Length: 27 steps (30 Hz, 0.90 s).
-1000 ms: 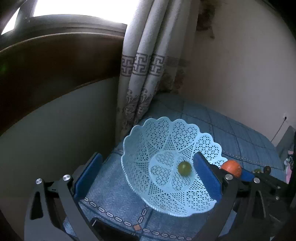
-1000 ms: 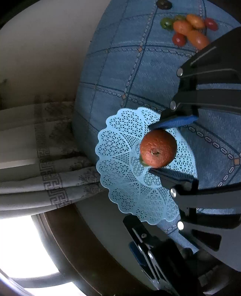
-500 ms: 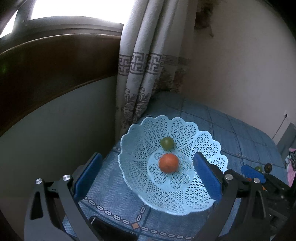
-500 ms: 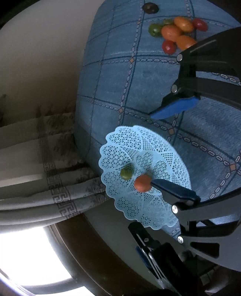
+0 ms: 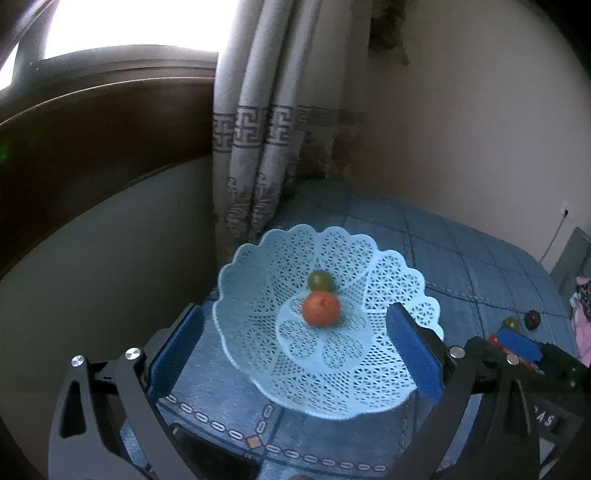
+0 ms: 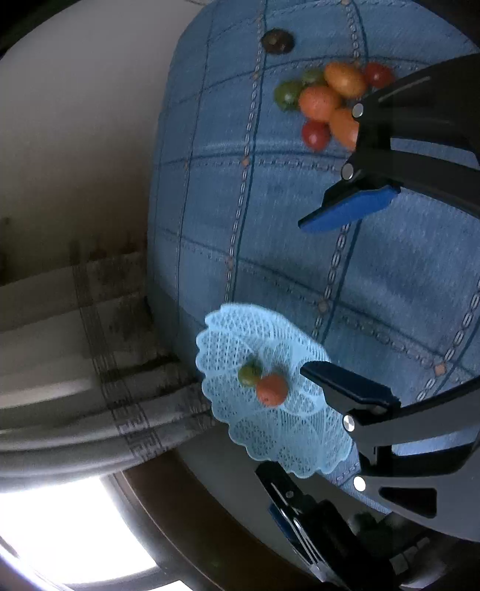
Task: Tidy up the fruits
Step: 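Move both open tools back toward the fruit cluster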
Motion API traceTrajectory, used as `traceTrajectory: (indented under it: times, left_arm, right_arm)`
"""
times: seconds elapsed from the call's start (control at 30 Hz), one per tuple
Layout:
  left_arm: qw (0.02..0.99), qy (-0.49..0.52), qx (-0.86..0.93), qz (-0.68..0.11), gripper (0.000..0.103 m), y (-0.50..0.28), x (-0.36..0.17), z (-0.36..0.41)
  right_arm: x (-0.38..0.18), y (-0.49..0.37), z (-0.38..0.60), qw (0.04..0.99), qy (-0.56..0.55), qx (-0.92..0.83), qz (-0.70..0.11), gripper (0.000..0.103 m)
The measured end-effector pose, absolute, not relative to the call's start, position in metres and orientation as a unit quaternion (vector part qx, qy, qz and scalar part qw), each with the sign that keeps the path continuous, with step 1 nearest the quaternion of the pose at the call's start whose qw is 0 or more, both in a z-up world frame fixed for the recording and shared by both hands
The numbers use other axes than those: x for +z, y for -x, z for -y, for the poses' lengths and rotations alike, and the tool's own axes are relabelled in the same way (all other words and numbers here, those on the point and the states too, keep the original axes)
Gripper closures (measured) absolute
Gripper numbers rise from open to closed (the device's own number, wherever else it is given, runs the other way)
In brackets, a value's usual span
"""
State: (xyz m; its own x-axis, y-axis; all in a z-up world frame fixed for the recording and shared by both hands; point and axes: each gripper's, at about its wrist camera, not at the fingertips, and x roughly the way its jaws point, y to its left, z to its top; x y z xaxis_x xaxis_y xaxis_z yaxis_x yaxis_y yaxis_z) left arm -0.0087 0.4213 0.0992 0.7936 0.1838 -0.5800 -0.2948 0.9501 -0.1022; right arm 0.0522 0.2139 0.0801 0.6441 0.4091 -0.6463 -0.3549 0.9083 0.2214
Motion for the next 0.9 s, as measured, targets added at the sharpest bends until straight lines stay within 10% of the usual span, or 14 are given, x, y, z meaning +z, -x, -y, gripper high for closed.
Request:
traceTrajectory:
  times: [0.9]
  left_arm:
    - [0.944,0.022,0.055,-0.325,0.003,0.008,0.087,-0.344]
  right_arm:
    - [0.057,-0.048,-0.056,0.917,-0.087,0.082,-0.379,0.024]
